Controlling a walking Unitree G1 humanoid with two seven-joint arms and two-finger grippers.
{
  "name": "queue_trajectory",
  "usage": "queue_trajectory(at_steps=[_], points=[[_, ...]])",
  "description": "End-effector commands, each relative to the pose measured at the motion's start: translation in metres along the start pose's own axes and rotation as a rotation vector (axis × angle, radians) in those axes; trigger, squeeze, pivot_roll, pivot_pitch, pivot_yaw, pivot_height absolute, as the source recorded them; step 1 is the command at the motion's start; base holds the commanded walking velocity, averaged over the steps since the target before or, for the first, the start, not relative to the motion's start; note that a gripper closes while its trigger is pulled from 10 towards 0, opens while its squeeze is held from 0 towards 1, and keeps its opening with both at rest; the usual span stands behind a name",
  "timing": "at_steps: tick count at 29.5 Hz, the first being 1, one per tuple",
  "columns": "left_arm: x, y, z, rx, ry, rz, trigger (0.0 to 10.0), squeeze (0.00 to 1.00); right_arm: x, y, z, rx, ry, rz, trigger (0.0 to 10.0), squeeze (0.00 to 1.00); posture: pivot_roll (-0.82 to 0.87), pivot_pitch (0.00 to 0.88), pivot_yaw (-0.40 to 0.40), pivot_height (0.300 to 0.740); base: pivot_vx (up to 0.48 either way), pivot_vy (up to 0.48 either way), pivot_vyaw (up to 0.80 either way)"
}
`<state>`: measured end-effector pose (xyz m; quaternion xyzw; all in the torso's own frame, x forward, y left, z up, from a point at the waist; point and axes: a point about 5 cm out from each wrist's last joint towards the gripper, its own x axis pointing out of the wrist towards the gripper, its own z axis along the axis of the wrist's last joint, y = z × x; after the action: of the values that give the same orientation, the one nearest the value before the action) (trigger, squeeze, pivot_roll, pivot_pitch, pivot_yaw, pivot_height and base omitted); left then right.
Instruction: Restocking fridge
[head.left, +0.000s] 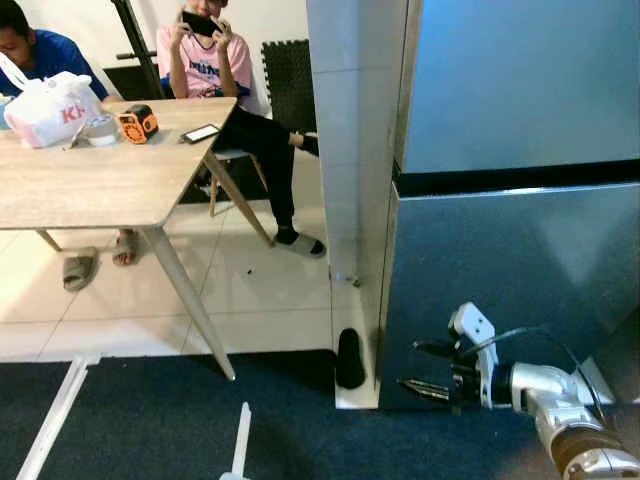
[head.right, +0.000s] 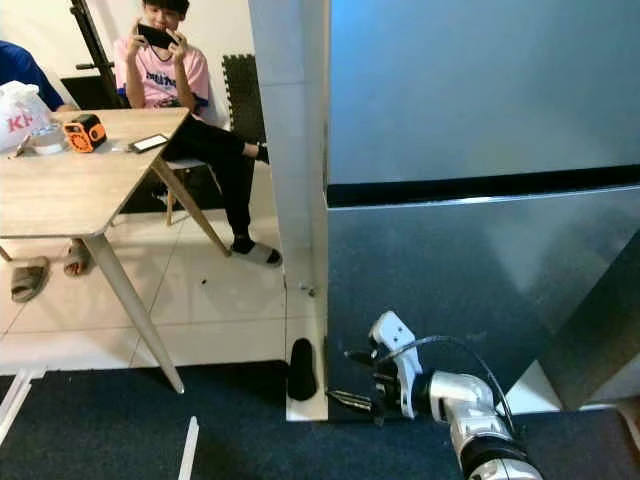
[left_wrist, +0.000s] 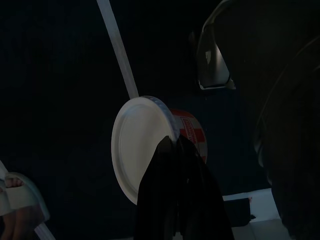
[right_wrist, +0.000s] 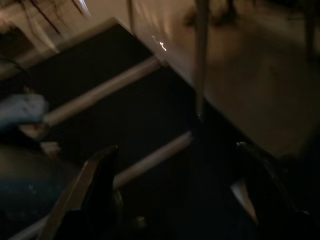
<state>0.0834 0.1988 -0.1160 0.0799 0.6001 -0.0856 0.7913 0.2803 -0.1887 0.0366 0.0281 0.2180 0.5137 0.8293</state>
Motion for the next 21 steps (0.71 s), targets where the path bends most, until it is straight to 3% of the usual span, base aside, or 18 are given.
queue_trajectory(at_steps=[1,5,6,8,11,12,13,14,16,17,21], points=[[-0.001,0.008,0.004,0.004,-0.016,0.024,10.0,0.00,-0.001,-0.005,0.026,-0.051,-0.091,0.015,10.0,1.00,-0.03,0.000,0.036,0.740,0.000,0.000,0.00],[-0.002,0.011,0.003,0.004,-0.012,0.032,10.0,0.00,-0.002,-0.009,0.084,-0.204,-0.251,0.067,10.0,1.00,-0.03,0.000,0.034,0.740,0.000,0.000,0.00],[-0.002,0.011,0.003,0.004,-0.012,0.032,10.0,0.00,-0.002,-0.009,0.084,-0.204,-0.251,0.067,10.0,1.00,-0.03,0.000,0.034,0.740,0.000,0.000,0.00],[-0.002,0.015,0.006,-0.026,-0.025,0.046,10.0,0.00,0.000,-0.016,0.107,-0.352,-0.223,-0.025,10.0,1.00,-0.03,0.000,0.034,0.740,0.000,0.000,0.00],[-0.002,0.017,0.009,-0.038,-0.036,0.056,10.0,0.00,0.001,-0.018,0.128,-0.449,-0.205,-0.040,10.0,0.98,-0.03,0.000,0.031,0.740,0.000,0.000,0.00],[-0.002,0.019,0.011,-0.037,-0.039,0.060,10.0,0.00,0.002,-0.015,0.140,-0.491,-0.204,-0.008,10.0,0.67,-0.03,0.000,0.030,0.740,0.000,0.000,0.00],[-0.002,0.019,0.011,-0.037,-0.039,0.060,10.0,0.00,0.002,-0.015,0.140,-0.491,-0.204,-0.008,10.0,0.67,-0.03,0.000,0.030,0.740,0.000,0.000,0.00],[-0.003,0.020,0.012,-0.037,-0.042,0.065,10.0,0.00,0.001,-0.012,0.151,-0.534,-0.203,0.016,10.0,0.00,-0.02,0.000,0.029,0.740,0.000,0.000,0.00],[-0.003,0.021,0.013,-0.037,-0.044,0.068,10.0,0.00,0.001,-0.012,0.163,-0.588,-0.191,0.006,10.0,0.00,-0.02,0.000,0.026,0.740,0.000,0.000,0.00],[-0.003,0.023,0.013,-0.039,-0.046,0.073,10.0,0.00,-0.001,-0.014,0.179,-0.668,-0.155,-0.057,10.0,0.00,-0.02,0.000,0.024,0.740,0.000,0.000,0.00],[-0.003,0.024,0.011,-0.041,-0.042,0.074,10.0,0.00,-0.001,-0.016,0.190,-0.738,-0.113,-0.101,10.0,0.00,-0.02,0.000,0.024,0.740,0.000,0.000,0.00]])
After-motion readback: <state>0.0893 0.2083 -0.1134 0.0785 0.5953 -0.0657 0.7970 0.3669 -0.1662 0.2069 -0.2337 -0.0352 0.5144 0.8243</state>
